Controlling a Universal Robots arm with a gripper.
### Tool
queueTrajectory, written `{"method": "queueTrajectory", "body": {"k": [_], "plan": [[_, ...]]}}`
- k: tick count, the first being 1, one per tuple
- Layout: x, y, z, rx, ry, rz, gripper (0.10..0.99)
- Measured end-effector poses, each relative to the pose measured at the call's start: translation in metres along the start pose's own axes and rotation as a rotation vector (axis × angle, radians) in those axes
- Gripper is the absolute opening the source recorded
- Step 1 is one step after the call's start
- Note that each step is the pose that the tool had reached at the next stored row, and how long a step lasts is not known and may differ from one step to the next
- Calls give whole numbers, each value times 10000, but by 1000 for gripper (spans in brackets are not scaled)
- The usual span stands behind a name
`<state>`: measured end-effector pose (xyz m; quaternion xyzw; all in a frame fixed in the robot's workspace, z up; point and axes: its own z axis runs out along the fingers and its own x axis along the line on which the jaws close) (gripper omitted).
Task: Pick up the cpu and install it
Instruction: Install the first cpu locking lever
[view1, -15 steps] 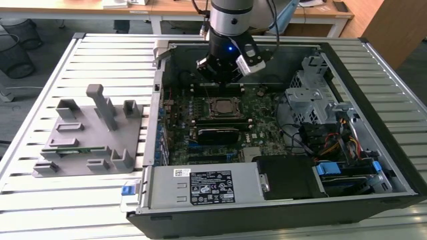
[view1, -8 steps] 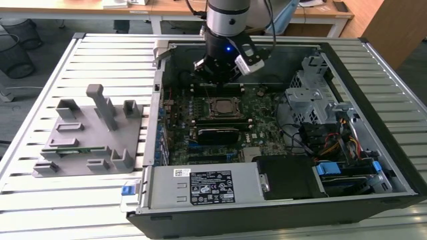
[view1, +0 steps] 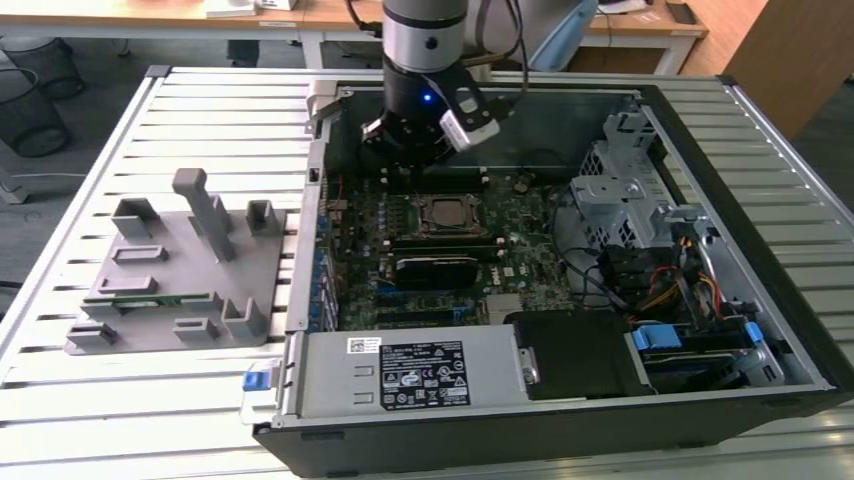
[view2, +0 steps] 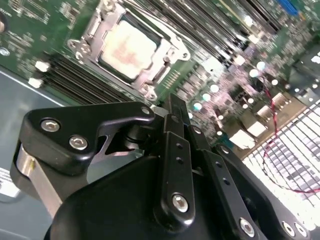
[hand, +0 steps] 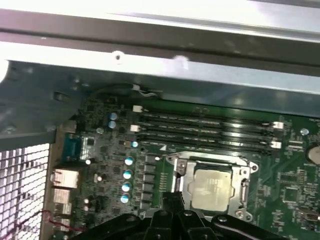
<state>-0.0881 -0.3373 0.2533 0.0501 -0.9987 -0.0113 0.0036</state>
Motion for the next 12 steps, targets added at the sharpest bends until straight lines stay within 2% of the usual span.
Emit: {"method": "queueTrajectory", "body": {"k": [5,8,12], "plan": [[82,23,5,0,-4,1,106],[102,61,8,0,-10,46,106],[130,77,11,-1,-26,263,106]]}}
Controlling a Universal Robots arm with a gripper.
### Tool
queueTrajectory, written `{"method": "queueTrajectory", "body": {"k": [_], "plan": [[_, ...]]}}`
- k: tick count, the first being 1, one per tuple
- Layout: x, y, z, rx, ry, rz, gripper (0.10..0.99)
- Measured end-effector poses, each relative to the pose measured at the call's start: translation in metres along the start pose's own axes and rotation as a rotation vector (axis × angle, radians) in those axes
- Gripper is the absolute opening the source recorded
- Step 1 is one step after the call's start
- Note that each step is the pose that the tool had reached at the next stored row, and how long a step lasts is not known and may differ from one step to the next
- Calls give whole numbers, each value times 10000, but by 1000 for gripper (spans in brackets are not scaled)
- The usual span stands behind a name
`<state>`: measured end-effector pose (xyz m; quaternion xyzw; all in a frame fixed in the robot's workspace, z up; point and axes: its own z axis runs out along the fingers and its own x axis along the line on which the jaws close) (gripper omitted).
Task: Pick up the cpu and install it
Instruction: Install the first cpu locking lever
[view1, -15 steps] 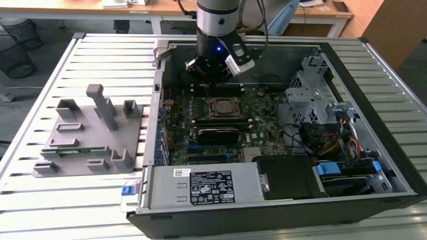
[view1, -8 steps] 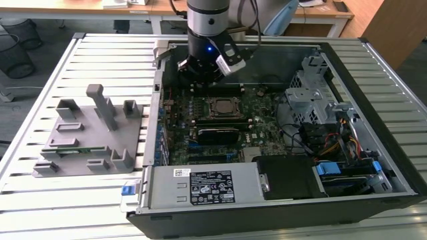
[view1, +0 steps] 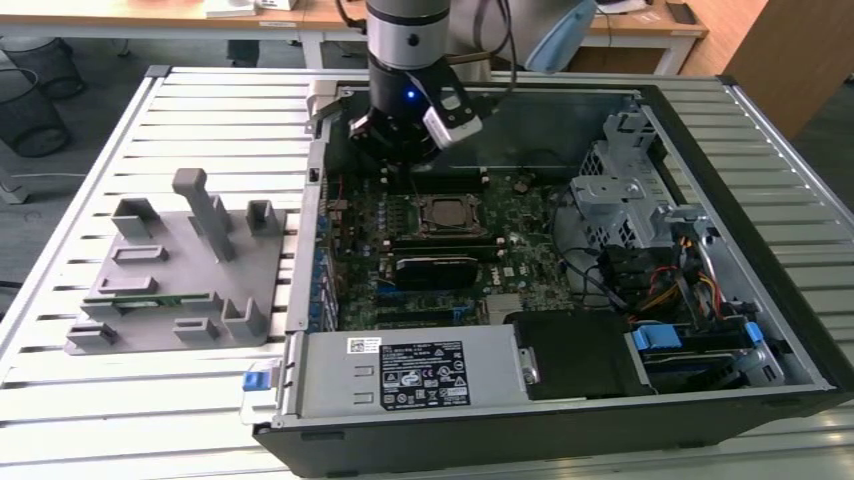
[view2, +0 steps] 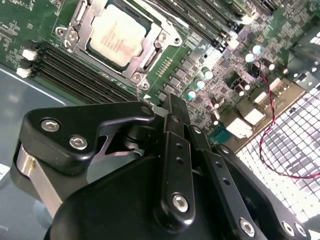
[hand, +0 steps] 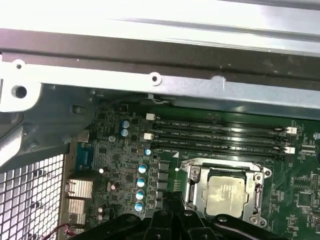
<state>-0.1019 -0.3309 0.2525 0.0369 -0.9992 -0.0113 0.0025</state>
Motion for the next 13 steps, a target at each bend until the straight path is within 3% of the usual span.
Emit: {"method": "queueTrajectory", "body": {"k": [6,13], "plan": [[64,52,3,-1,-33,154,106],[67,192,7,0,-66,231,106]]}}
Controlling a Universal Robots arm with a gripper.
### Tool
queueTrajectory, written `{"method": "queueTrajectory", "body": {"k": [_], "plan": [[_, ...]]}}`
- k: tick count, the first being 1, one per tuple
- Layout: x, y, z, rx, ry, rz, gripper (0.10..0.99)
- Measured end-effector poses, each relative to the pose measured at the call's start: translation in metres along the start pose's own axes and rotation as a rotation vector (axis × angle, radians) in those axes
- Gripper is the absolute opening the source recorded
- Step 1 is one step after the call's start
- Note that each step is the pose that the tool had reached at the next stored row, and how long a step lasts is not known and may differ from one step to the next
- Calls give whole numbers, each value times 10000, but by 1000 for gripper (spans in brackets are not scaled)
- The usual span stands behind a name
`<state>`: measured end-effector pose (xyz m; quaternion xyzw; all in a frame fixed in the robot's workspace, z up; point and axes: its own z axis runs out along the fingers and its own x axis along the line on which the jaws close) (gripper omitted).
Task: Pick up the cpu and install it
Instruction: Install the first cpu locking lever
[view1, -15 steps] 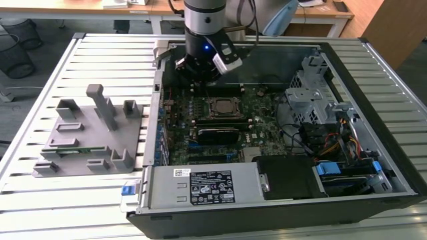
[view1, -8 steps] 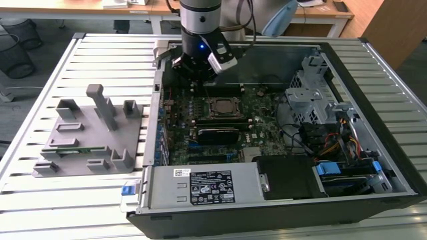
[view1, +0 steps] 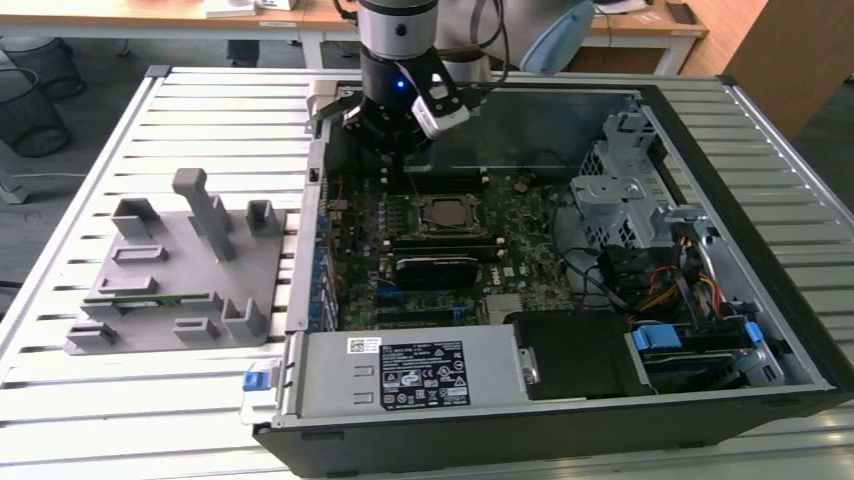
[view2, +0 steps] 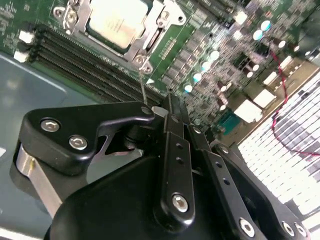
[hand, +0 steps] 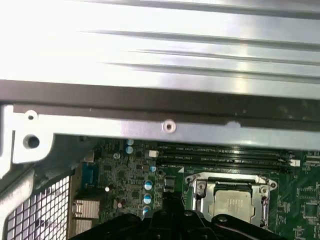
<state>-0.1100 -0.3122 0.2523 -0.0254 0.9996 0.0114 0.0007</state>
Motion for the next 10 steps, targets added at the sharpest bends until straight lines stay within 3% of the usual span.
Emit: {"method": "queueTrajectory", "body": {"k": [6,10], "plan": [[0,32,-17,6,-92,-4,106],[-25,32,-23,-1,-101,-3,106]]}}
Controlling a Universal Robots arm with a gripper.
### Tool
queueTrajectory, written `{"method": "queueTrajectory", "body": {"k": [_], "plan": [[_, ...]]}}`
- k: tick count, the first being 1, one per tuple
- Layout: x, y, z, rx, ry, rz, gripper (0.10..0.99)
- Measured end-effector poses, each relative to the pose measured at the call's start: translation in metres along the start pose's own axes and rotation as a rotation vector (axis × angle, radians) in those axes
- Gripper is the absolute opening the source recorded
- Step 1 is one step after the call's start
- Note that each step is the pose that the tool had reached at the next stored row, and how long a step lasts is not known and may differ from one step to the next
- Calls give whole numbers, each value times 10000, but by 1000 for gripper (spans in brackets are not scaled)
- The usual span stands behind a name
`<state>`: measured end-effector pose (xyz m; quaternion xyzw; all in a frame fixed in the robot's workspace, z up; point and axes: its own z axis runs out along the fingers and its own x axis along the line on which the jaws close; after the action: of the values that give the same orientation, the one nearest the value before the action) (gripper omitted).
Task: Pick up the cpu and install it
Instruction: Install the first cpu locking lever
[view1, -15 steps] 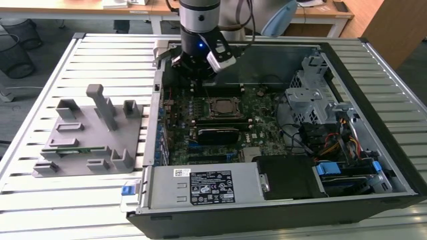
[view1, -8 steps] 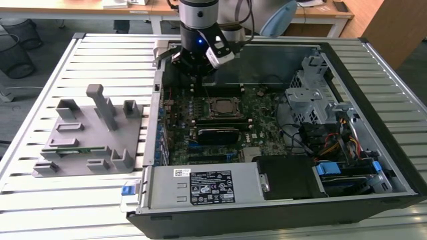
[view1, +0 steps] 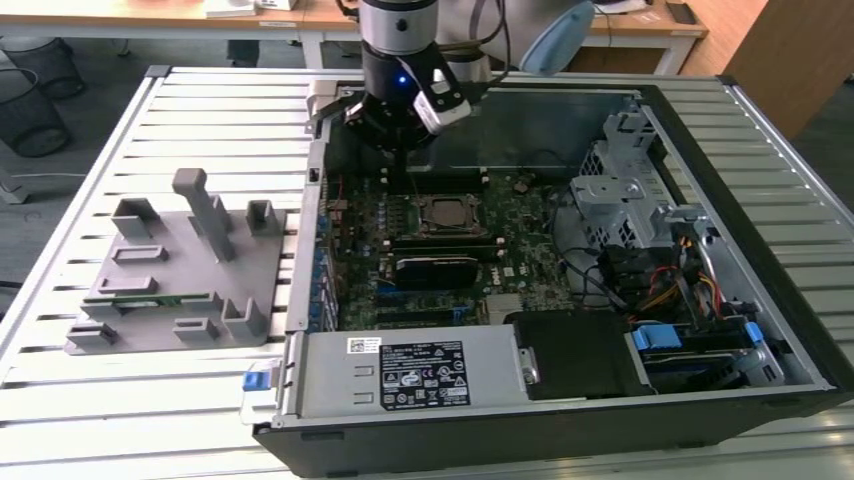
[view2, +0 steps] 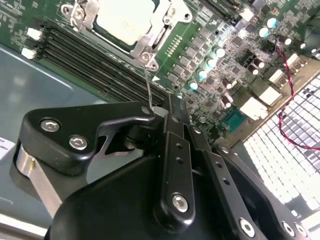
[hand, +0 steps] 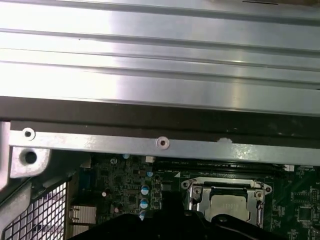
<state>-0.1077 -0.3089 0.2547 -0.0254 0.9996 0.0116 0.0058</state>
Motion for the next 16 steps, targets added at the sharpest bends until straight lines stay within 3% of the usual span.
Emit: {"method": "queueTrajectory", "body": {"k": [8,10,11,12,14,16], "plan": [[-247,-13,8,-4,20,0,106],[-320,-17,16,-45,30,0,106],[-331,-19,19,-114,32,2,106],[-337,-19,23,-245,27,3,106],[-341,-25,27,-597,10,4,106],[-342,-32,32,-637,6,6,106]]}}
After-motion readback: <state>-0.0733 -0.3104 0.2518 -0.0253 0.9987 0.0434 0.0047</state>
